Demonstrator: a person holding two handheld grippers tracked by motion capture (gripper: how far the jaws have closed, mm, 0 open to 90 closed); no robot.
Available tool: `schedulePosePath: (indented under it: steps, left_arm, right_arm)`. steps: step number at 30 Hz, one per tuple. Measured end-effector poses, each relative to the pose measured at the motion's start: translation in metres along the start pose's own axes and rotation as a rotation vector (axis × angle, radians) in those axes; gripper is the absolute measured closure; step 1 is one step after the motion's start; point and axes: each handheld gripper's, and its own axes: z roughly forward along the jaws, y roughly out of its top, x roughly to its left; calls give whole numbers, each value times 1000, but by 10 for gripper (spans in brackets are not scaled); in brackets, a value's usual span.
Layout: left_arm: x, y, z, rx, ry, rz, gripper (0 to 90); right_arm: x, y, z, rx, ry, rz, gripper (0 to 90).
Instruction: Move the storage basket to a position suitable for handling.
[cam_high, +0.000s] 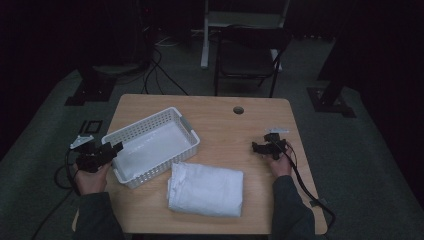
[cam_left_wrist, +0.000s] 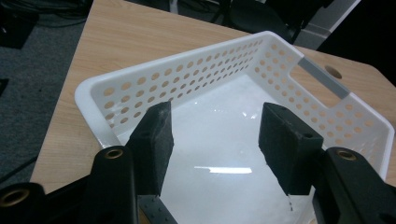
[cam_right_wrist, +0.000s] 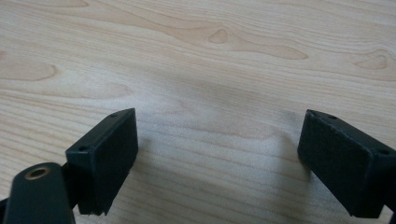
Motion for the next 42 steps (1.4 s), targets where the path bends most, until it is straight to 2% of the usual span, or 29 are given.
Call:
schedulePosePath:
  steps: [4, 11, 18, 21, 23, 28, 32, 42]
  left_arm:
    - [-2, -2, -1, 8, 29, 28, 445]
    - [1, -5, -4, -14, 61, 18, 436]
    - [3, -11, -2, 19, 95, 33, 424]
    - [3, -12, -5, 11, 119, 42, 417]
    - [3, -12, -7, 9, 130, 41, 408]
    - [9, -16, -6, 29, 145, 9, 394]
    - [11, -19, -3, 50, 169, 8, 391]
    - [12, -23, 5, 87, 171, 17, 412]
  right_arm:
    - [0, 0, 0, 0, 1, -2, 122]
    - [3, -1, -1, -1, -13, 13, 124]
    - [3, -2, -2, -1, -21, 18, 123]
    - [3, -3, -3, -1, -25, 24, 123]
    - [4, -4, -4, -1, -27, 27, 123]
    - [4, -5, -5, -2, -33, 30, 124]
    - [4, -5, -5, -2, -33, 29, 124]
    - [4, -5, -5, -1, -31, 30, 123]
